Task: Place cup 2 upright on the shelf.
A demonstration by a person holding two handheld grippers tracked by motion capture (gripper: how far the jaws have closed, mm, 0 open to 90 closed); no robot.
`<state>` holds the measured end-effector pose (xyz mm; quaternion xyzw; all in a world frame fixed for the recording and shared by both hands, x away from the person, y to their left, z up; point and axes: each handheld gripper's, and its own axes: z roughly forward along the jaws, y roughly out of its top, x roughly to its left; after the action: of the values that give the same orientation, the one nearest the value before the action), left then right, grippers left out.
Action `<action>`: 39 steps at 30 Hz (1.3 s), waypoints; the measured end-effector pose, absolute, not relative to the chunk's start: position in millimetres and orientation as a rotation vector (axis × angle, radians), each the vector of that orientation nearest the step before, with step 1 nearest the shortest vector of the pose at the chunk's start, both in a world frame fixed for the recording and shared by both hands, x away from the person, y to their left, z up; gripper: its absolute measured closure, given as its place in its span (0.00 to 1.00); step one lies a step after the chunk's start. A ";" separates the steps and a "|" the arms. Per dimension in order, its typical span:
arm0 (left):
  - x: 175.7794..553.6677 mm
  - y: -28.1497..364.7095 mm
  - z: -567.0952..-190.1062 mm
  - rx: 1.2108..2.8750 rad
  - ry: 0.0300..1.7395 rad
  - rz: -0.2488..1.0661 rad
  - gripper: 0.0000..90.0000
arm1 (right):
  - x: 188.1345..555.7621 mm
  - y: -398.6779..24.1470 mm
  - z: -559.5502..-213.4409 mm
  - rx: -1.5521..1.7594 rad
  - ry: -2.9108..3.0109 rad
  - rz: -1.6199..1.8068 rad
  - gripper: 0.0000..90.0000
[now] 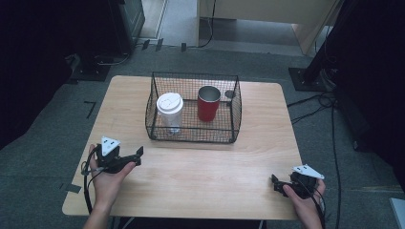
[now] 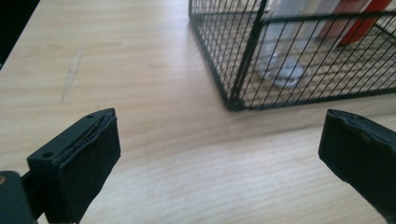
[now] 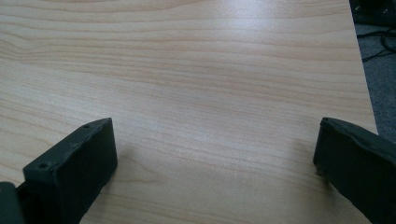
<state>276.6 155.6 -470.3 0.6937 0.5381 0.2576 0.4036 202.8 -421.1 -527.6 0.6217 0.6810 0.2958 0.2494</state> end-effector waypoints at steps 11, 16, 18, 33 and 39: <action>267.8 174.2 -489.4 1.778 1.424 0.647 0.00 | 202.8 -421.1 -527.6 1.697 1.851 0.805 0.00; 264.2 182.9 -496.9 1.798 1.453 0.647 0.00 | 202.8 -421.1 -527.6 1.696 1.852 0.805 0.00; 262.7 187.4 -499.5 1.806 1.465 0.650 0.00 | 202.8 -421.1 -527.6 1.697 1.852 0.805 0.00; 254.2 217.4 -513.8 1.860 1.533 0.643 0.00 | 202.8 -421.1 -527.6 1.696 1.852 0.803 0.00; 252.0 224.8 -515.5 1.888 1.541 0.646 0.00 | 202.9 -421.2 -527.7 1.698 1.848 0.803 0.00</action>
<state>252.0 224.8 -515.5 0.7130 0.5821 0.2440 0.3054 202.9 -421.2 -527.7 0.6238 0.6790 0.2951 0.2508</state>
